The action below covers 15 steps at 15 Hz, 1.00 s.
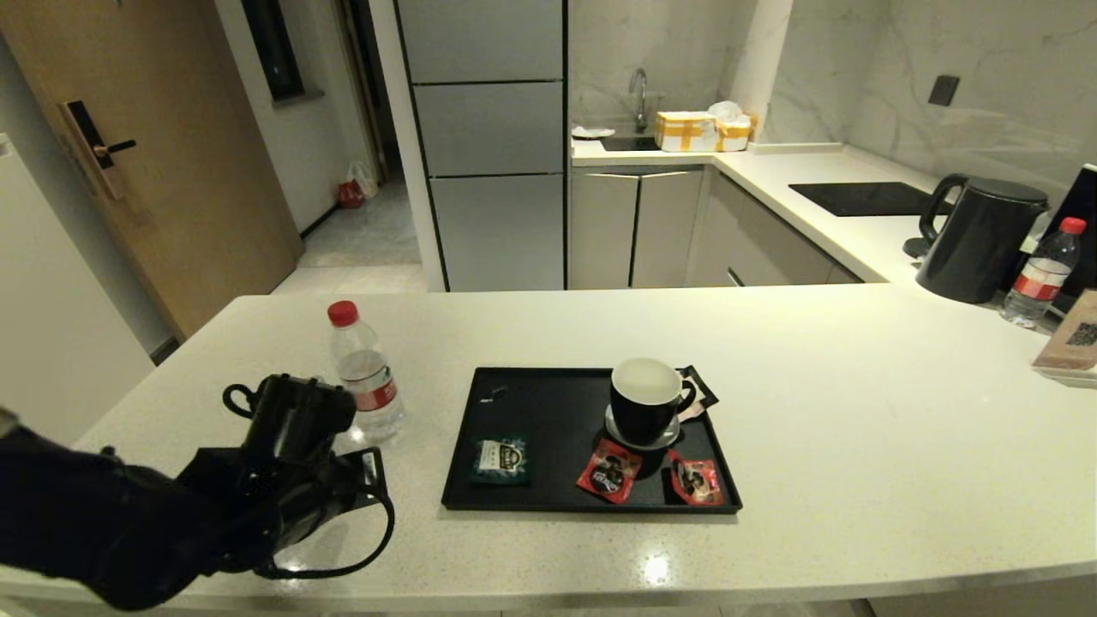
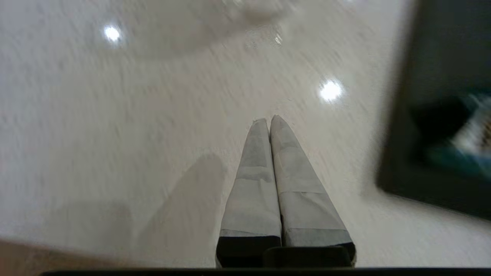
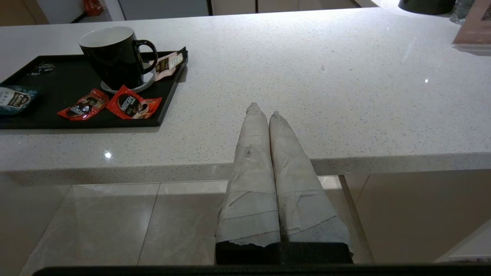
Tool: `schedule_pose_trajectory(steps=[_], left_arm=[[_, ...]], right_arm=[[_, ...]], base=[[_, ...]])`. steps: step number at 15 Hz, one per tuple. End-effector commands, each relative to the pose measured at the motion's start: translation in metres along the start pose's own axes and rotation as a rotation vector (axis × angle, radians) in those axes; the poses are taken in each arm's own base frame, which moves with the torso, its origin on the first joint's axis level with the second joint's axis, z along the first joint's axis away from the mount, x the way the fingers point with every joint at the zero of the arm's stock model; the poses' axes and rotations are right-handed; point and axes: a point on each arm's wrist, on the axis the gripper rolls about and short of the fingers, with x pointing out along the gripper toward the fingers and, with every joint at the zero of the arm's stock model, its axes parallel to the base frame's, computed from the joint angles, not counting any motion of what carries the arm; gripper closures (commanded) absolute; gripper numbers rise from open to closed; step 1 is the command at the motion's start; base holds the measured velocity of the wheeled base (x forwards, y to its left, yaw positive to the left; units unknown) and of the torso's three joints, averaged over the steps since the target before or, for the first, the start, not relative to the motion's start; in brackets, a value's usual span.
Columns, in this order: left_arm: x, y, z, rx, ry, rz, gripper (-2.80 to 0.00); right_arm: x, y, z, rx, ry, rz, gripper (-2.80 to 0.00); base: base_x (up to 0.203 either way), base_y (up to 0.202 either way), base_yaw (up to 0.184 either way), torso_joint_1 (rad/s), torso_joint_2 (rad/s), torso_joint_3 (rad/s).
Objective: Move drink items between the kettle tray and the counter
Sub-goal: Return the bottled water to its original position
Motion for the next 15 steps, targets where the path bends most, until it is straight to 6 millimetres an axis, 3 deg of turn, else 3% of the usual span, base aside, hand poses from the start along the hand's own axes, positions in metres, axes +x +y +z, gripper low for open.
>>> schedule_pose_trajectory(steps=[1, 2, 9, 12, 15], left_arm=[[0.025, 0.0, -0.001, 0.006, 0.033, 0.043, 0.0], [0.03, -0.001, 0.005, 0.025, 0.016, 0.043, -2.8], [0.056, 0.009, 0.014, 0.084, -0.145, 0.052, -2.8], [0.074, 0.012, 0.018, 0.15, -0.305, 0.093, -2.8], [0.077, 0.012, 0.021, 0.159, -0.327, 0.1, -2.8]], right_arm=[[0.0, 0.0, 0.0, 0.0, 0.001, 0.0, 0.0], [0.0, 0.0, 0.0, 0.0, 0.001, 0.0, 0.0], [0.0, 0.0, 0.0, 0.0, 0.001, 0.0, 0.0], [0.0, 0.0, 0.0, 0.0, 0.001, 0.0, 0.0], [0.0, 0.0, 0.0, 0.0, 0.001, 0.0, 0.0]], base=[[0.0, 0.0, 0.0, 0.0, 0.0, 0.0], [0.0, 0.0, 0.0, 0.0, 0.0, 0.0], [0.0, 0.0, 0.0, 0.0, 0.0, 0.0], [0.0, 0.0, 0.0, 0.0, 0.0, 0.0], [0.0, 0.0, 0.0, 0.0, 0.0, 0.0]])
